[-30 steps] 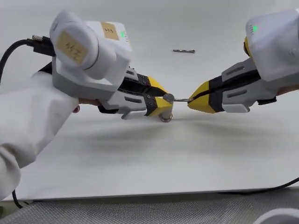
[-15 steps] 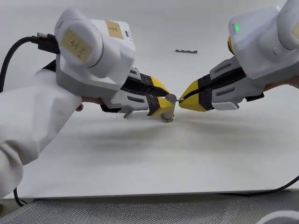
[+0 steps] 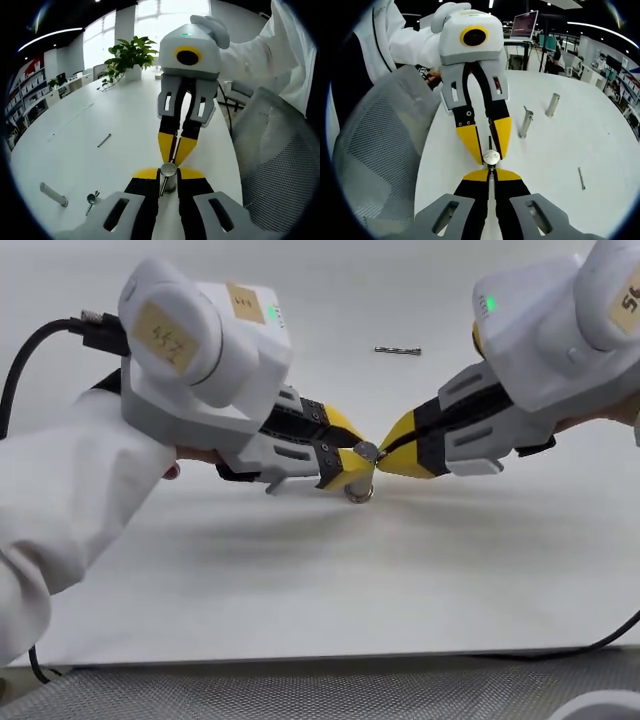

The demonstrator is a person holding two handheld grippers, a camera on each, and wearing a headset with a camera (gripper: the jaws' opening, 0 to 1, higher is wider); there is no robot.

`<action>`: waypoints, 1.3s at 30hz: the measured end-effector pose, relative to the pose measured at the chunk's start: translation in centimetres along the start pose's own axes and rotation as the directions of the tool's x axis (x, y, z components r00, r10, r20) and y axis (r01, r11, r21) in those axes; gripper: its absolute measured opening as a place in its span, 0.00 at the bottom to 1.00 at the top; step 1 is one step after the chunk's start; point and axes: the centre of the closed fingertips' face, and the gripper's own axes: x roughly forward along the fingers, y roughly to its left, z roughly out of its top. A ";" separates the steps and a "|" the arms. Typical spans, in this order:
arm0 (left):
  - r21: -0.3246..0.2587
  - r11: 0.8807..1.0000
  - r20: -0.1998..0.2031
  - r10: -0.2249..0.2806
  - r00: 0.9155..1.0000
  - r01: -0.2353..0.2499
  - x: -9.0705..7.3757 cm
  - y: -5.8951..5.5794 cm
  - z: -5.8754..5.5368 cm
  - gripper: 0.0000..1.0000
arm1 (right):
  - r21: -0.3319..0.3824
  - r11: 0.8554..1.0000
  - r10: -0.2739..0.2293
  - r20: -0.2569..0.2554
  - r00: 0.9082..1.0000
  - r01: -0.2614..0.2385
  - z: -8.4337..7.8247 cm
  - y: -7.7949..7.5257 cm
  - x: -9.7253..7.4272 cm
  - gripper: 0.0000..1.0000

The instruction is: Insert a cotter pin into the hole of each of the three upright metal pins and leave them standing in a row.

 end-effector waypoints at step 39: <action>-0.225 0.971 0.095 0.103 0.990 -0.080 -6.8 -1.0 -4.6 0.99 | 0.197 0.979 -0.075 0.068 0.995 0.060 0.6 0.6 1.9 0.16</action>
